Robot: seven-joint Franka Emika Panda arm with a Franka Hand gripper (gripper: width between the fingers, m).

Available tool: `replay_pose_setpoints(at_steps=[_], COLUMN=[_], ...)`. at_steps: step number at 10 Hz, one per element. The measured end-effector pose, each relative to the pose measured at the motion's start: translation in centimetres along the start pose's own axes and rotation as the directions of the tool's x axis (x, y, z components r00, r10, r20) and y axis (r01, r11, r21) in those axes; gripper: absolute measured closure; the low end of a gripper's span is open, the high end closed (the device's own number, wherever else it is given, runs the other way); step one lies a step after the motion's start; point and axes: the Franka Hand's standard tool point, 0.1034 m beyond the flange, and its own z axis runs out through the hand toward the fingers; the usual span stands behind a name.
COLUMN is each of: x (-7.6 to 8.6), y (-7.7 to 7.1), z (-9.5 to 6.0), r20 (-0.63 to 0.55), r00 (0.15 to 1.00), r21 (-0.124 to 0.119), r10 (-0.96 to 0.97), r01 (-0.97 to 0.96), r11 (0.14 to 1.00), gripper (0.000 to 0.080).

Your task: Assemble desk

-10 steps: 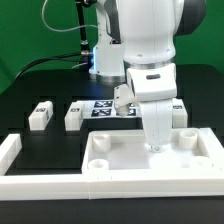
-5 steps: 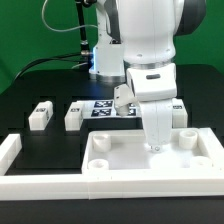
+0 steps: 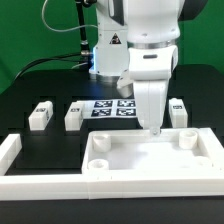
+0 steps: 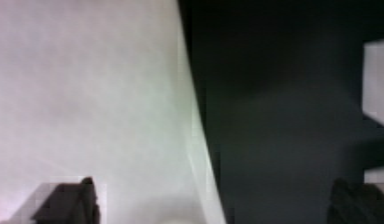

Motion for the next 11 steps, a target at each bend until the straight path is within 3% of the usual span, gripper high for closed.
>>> replay_pose_setpoints(at_steps=[2,3,7,10,11], x=[2.3,2.7,2.8,4.2,4.6], y=[-0.1,0.0,-0.3,-2.8,-2.5], z=[-1.8,-1.9,-1.8,-1.4,-1.9], r20=[0.007,-0.002,-0.004,0.017,0.026], r00=[0.965,0.953,0.840,0.425,0.309], r21=[-0.007,-0.011,-0.005,-0.006,0.011], r10=[0.264,0.303,0.543,0.905,0.951], r01=[-0.264,-0.303,-0.543,-0.905,-0.951], r11=[0.965,0.953,0.840,0.425,0.308], gripper=[0.0151,0.0151,0.0151,0.0151,0.0151])
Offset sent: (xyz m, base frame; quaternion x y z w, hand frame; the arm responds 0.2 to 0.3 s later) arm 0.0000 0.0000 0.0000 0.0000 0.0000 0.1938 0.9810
